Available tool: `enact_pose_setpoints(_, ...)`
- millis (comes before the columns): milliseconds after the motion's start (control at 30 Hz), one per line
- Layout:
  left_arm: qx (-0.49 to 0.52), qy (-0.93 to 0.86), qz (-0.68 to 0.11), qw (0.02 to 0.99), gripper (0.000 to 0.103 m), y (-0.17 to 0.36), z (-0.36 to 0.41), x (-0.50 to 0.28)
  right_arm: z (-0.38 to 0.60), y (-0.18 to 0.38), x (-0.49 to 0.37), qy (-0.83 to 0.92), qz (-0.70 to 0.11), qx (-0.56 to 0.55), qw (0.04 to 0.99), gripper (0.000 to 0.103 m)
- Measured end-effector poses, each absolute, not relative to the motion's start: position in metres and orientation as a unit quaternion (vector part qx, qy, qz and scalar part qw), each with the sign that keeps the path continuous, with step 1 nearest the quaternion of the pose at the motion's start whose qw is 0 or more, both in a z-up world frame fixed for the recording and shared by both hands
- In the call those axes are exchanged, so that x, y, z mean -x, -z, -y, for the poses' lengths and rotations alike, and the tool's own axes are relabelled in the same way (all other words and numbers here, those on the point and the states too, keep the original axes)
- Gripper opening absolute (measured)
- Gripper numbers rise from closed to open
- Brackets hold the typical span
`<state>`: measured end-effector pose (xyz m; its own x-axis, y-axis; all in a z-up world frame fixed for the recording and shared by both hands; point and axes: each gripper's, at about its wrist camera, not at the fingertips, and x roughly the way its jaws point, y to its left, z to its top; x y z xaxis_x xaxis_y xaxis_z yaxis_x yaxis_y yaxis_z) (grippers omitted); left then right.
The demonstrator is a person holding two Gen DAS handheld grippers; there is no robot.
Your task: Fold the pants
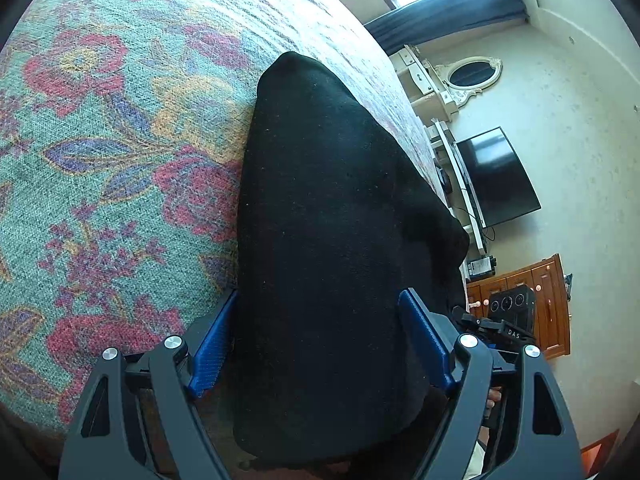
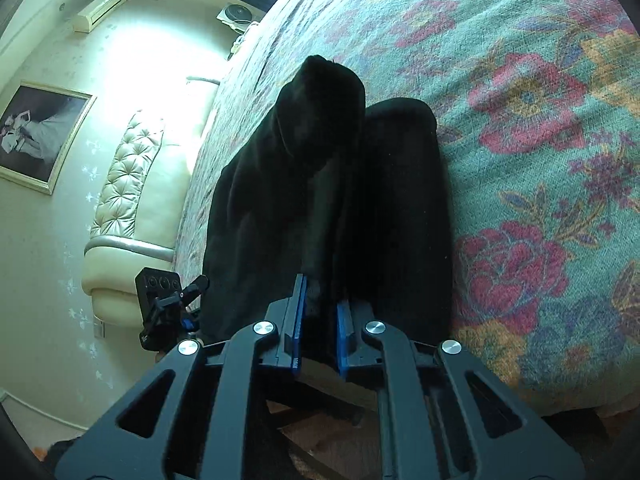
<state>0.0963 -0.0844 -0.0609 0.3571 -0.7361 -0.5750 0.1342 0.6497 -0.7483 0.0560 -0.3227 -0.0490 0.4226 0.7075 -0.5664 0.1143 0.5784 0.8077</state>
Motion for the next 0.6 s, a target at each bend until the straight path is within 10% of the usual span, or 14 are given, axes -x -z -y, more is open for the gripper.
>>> enact_pose_setpoints(300,0.356,0.303,-0.484,0.740,0.078,0.068,0.058,-0.097,0.342,0.065,-0.047,-0.211,-0.495,-0.450,0.713,0.013)
enact_pose_setpoints(367,0.382,0.295,-0.480,0.733,0.078,0.070,0.047,-0.099,0.350,0.057,-0.045,-0.212,-0.486,-0.451,0.717,0.022)
enact_pose_setpoints(467,0.391,0.287,-0.481,0.731,0.078,0.071,0.037,-0.100,0.364,0.049,-0.036,-0.214,-0.455,-0.474,0.723,0.066)
enact_pose_setpoints(600,0.376,0.283,-0.483,0.738,0.078,0.067,0.033,-0.089,0.367,0.050,-0.026,-0.165,-0.474,-0.439,0.745,0.078)
